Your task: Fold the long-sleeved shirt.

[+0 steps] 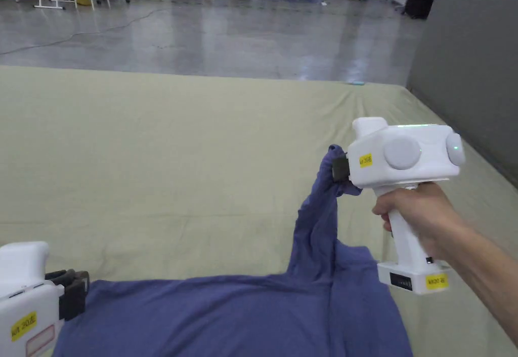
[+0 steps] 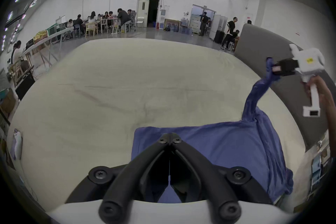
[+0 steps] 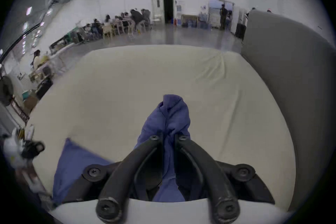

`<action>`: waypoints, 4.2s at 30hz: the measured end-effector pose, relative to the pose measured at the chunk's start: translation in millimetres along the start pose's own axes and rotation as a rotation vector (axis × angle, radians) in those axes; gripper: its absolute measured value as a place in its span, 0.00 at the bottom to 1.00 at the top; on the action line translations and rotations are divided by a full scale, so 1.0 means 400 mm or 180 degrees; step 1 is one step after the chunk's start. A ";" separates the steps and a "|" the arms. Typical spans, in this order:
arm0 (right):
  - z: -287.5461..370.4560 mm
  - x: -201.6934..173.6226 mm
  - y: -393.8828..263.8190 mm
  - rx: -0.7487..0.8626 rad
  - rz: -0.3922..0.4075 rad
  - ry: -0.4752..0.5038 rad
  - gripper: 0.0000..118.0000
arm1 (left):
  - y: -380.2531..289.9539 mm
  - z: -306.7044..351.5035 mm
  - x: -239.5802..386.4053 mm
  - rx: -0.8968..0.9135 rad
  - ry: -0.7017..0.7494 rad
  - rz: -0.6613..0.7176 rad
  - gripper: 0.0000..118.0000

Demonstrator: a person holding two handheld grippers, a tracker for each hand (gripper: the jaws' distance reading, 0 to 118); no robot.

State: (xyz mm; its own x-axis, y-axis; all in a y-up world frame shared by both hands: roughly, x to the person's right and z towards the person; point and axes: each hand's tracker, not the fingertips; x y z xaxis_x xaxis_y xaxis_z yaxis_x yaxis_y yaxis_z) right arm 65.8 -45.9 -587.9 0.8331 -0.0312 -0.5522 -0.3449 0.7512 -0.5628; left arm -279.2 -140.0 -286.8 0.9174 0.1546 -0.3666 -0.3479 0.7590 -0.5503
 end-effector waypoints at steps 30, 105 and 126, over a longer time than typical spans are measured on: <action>0.438 -0.032 -0.543 -0.0083 -0.0178 0.0007 0.73 | -0.165 0.354 0.035 0.0069 -0.0223 0.0025 0.00; 0.280 0.094 -0.379 -0.0511 -0.0306 0.0180 0.09 | -0.001 0.232 -0.004 -0.0265 -0.0042 -0.0454 0.00; 0.357 0.003 -0.808 -0.1835 0.0268 0.0358 0.21 | -0.418 0.304 -0.106 -0.1327 -0.0008 -0.0168 0.00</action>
State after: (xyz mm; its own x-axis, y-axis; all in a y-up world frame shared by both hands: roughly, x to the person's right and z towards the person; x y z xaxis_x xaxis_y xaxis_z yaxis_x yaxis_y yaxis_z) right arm 239.9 -194.5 -319.1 0.7526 -0.0802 -0.6536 -0.6134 0.2756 -0.7402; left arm -236.2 -196.6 -87.8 0.9364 0.1243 -0.3283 -0.3483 0.4449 -0.8250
